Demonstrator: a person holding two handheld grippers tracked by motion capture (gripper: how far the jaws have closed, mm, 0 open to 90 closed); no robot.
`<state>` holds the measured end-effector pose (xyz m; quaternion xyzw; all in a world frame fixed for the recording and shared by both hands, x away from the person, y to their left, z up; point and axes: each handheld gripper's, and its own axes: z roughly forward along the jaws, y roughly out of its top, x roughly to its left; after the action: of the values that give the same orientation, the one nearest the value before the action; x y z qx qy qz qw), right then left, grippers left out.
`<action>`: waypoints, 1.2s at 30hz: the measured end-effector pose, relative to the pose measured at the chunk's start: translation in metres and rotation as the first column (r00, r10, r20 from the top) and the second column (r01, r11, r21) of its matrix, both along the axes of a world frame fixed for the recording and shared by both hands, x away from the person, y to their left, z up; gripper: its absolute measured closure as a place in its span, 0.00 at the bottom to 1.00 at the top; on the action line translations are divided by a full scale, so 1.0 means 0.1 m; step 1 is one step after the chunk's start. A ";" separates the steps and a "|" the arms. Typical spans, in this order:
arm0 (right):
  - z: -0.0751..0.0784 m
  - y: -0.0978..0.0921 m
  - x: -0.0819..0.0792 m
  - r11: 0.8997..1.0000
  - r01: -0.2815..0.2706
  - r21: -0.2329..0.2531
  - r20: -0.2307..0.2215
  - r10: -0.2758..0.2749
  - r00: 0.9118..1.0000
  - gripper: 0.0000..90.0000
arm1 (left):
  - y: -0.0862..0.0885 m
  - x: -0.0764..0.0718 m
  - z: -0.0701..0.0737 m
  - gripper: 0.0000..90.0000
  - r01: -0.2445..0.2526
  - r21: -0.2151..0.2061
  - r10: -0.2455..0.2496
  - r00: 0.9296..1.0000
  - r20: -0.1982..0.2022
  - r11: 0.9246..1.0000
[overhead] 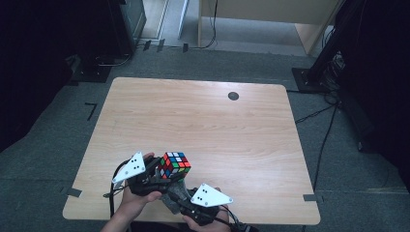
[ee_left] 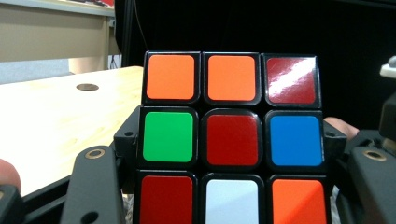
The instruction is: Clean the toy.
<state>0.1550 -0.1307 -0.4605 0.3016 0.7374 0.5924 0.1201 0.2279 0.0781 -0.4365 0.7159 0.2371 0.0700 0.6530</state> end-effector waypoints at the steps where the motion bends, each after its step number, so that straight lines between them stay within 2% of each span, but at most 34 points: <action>1: 0.01 -0.03 0.01 1.000 0.016 0.000 0.001 -0.016 1.000 0.86 | 0.01 0.00 0.00 0.38 -0.005 -0.002 0.005 1.000 -0.002 1.000; 5: -0.01 -0.21 0.12 0.995 0.103 0.006 -0.038 -0.102 0.994 0.85 | 0.09 0.03 0.03 0.38 -0.023 -0.032 0.023 1.000 -0.010 0.999; 8: -0.04 -0.37 0.21 0.980 0.199 -0.008 -0.039 -0.199 0.979 0.85 | 0.13 0.06 0.03 0.38 -0.038 -0.018 0.038 0.999 -0.008 0.999; 10: -0.05 -0.49 0.27 0.962 0.270 -0.048 -0.005 -0.271 0.963 0.85 | 0.15 0.08 0.02 0.38 -0.044 -0.018 0.044 0.999 -0.022 0.999; 12: -0.07 -0.62 0.33 0.938 0.337 -0.077 0.018 -0.337 0.941 0.85 | 0.16 0.10 0.00 0.38 -0.051 -0.012 0.050 0.998 -0.028 0.999; 13: -0.09 -0.70 0.37 0.923 0.374 -0.095 0.031 -0.373 0.927 0.84 | 0.15 0.10 -0.01 0.38 -0.050 -0.008 0.050 0.998 -0.031 0.999; 14: -0.11 -0.76 0.41 0.914 0.395 -0.098 0.027 -0.394 0.919 0.84 | 0.15 0.10 -0.01 0.38 -0.049 -0.007 0.049 0.998 -0.034 0.999; 17: -0.19 -0.88 0.48 0.894 0.431 -0.121 0.016 -0.432 0.902 0.82 | 0.13 0.12 -0.04 0.38 -0.045 0.005 0.045 0.998 -0.038 0.999; 21: -0.28 -0.92 0.55 0.886 0.437 -0.154 0.008 -0.441 0.897 0.78 | 0.11 0.13 -0.07 0.38 -0.046 0.018 0.047 0.998 -0.042 0.999; 22: -0.30 -0.93 0.56 0.882 0.444 -0.160 0.006 -0.449 0.894 0.76 | 0.12 0.13 -0.07 0.38 -0.046 0.017 0.047 0.998 -0.042 0.999; 25: -0.34 -0.97 0.60 0.856 0.479 -0.194 0.016 -0.485 0.874 0.71 | 0.13 0.13 -0.07 0.38 -0.049 0.018 0.050 0.998 -0.042 0.999; 27: -0.35 -1.04 0.63 0.842 0.504 -0.191 0.009 -0.512 0.859 0.63 | 0.13 0.14 -0.07 0.38 -0.051 0.017 0.051 0.998 -0.047 0.999; 29: -0.33 -1.10 0.64 0.837 0.516 -0.181 0.003 -0.524 0.852 0.55 | 0.14 0.15 -0.07 0.38 -0.051 0.019 0.052 0.998 -0.045 0.999; 30: -0.31 -1.13 0.65 0.838 0.517 -0.177 0.004 -0.524 0.852 0.52 | 0.15 0.15 -0.07 0.38 -0.051 0.021 0.052 0.998 -0.044 0.998; 31: -0.30 -1.15 0.65 0.841 0.513 -0.171 0.003 -0.521 0.854 0.50 | 0.15 0.15 -0.07 0.38 -0.053 0.026 0.054 0.998 -0.043 0.998; 33: -0.25 -1.19 0.64 0.854 0.498 -0.153 0.006 -0.503 0.864 0.45 | 0.16 0.16 -0.08 0.38 -0.062 0.033 0.064 0.997 -0.046 0.997; 36: -0.17 -1.22 0.62 0.868 0.478 -0.133 0.043 -0.477 0.878 0.38 | 0.18 0.18 -0.08 0.38 -0.063 0.028 0.065 0.996 -0.053 0.998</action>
<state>0.2168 -0.2531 -0.4777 0.4627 0.6790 0.4926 0.2866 0.2460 0.0963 -0.4450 0.7180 0.2765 0.0743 0.6345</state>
